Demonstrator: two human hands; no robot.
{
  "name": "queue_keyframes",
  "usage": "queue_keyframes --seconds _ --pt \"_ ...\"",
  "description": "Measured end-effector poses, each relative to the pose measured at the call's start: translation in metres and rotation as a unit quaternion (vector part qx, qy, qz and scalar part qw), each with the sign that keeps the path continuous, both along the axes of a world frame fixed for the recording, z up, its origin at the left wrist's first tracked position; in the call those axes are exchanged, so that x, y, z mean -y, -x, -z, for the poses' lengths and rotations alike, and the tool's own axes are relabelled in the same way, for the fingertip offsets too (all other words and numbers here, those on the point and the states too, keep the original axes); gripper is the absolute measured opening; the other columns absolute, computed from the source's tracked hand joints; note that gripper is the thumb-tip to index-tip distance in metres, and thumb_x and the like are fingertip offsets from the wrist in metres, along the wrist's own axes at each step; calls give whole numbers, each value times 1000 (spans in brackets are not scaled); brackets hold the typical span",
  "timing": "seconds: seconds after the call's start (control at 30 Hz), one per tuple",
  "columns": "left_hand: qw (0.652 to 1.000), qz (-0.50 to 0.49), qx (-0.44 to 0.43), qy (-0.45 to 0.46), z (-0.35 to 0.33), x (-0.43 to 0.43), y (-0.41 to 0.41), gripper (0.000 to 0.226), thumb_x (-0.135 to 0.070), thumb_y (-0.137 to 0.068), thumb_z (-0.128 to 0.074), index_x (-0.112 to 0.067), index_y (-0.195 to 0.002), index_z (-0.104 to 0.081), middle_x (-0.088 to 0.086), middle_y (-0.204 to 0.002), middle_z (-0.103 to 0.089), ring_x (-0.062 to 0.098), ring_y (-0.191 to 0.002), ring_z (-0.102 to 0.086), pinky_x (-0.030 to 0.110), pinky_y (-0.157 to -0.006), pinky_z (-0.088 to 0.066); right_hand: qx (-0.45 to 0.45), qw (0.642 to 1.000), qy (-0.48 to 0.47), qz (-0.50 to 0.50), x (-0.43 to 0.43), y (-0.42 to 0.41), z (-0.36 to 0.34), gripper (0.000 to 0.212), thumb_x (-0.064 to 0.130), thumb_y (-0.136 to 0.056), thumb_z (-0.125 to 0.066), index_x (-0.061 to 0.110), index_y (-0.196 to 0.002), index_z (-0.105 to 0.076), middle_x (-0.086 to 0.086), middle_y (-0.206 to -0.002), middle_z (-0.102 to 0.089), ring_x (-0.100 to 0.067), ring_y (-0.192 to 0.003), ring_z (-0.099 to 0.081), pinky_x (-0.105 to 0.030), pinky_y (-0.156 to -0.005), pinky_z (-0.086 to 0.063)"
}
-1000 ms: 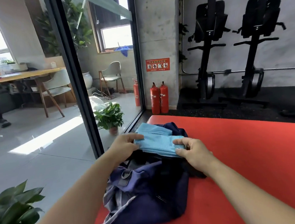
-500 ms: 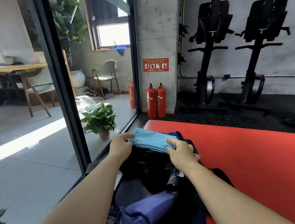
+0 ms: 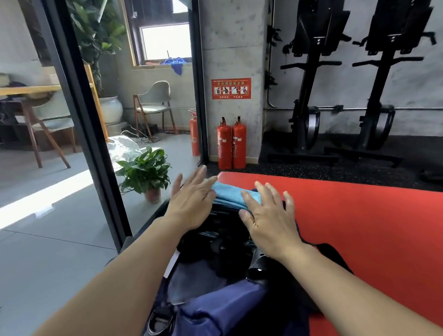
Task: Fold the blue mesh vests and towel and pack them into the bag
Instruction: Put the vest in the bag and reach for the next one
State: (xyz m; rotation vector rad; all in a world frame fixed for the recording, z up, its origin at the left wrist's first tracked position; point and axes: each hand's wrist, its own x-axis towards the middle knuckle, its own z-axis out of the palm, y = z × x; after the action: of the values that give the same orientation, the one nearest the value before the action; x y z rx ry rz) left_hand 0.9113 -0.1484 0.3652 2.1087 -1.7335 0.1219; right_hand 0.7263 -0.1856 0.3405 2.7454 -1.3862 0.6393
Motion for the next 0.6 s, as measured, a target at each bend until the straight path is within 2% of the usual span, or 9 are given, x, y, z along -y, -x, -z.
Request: queue_keyframes --seconds 0.07,0.17,0.37,0.5,0.6 --pt "995 17 31 -90 6 1 4 51 -40 -106 -18 -33 -156 -13 -4 -164 0 7 -150 9 39 -117 19 -62 997 -46 -25 3 -3 2 54 48 -104 -24 33 -155 -15 -8 -164 2 -22 -150 8 -44 -116 14" --pt "984 3 57 -166 25 -2 -3 52 -48 -105 -10 -40 -155 -2 -3 -164 9 9 -149 14 43 -118 18 -114 990 -66 -43 6 -4 8 56 47 -104 -24 33 -156 -8 -14 -163 2 -24 -151 4 -43 -118 13" --pt "982 10 96 -161 47 -5 -8 54 -49 -104 -14 -42 -153 7 -3 -163 18 10 -148 19 38 -121 11 -155 986 -47 -27 2 -4 24 59 50 -102 -15 31 -156 -1 -18 -162 1 -27 -151 3 -45 -119 9" --pt "976 0 121 -182 36 -6 -3 55 -49 -104 -10 -39 -153 13 -3 -162 20 12 -148 22 42 -119 16 -175 981 -77 -25 1 -3 15 59 49 -104 -19 31 -156 3 -16 -163 5 -27 -151 7 -49 -117 13" --pt "978 -4 133 -160 19 -15 1 56 -50 -104 -9 -38 -151 19 -4 -160 25 12 -145 29 45 -118 20 -185 979 -79 -32 -3 8 0 59 49 -104 -17 34 -155 7 -15 -162 9 -27 -150 10 -51 -117 13"
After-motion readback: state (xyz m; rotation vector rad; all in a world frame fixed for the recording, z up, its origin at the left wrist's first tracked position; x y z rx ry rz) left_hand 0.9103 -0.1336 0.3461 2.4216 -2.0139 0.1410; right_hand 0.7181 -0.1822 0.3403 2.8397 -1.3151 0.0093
